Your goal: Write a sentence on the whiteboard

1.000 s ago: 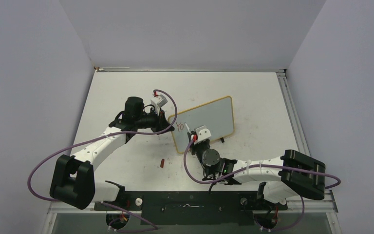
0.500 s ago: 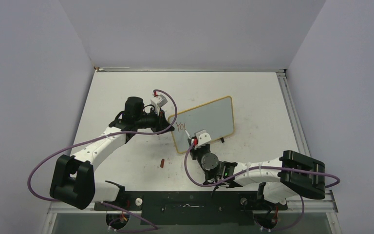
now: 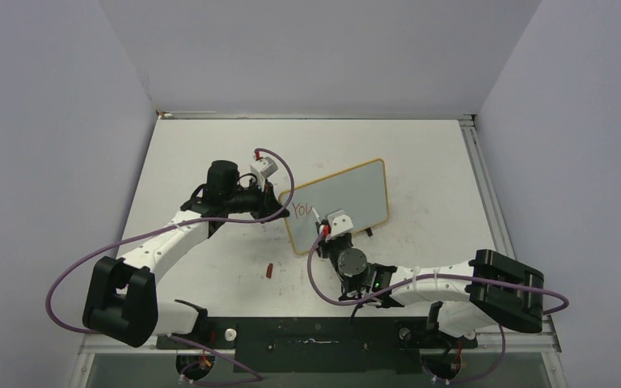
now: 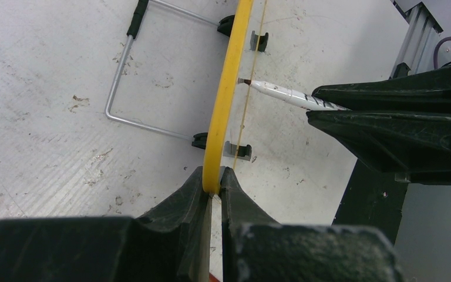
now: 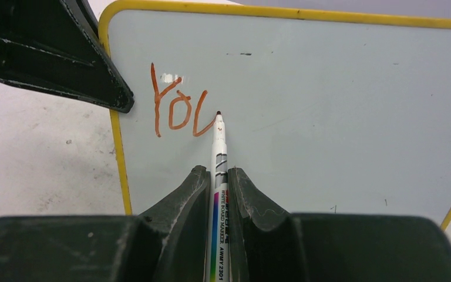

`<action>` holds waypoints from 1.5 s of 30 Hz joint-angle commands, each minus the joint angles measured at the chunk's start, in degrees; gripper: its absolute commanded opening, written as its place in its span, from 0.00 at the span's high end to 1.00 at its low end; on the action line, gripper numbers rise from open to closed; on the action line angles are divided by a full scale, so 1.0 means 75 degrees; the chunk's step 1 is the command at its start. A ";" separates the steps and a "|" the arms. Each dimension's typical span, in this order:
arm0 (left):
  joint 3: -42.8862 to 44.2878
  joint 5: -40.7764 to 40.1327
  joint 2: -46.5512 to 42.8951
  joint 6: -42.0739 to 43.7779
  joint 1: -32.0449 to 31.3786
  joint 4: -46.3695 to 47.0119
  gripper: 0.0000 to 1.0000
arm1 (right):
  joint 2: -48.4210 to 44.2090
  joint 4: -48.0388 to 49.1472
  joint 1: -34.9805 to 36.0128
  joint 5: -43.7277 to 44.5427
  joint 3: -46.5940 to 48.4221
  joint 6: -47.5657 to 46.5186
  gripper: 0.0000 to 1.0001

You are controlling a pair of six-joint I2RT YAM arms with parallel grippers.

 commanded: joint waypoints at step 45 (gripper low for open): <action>-0.0096 -0.0592 0.0169 0.0239 -0.0010 -0.1049 1.00 | -0.0044 -0.0483 0.0051 0.0536 -0.0213 0.0683 0.95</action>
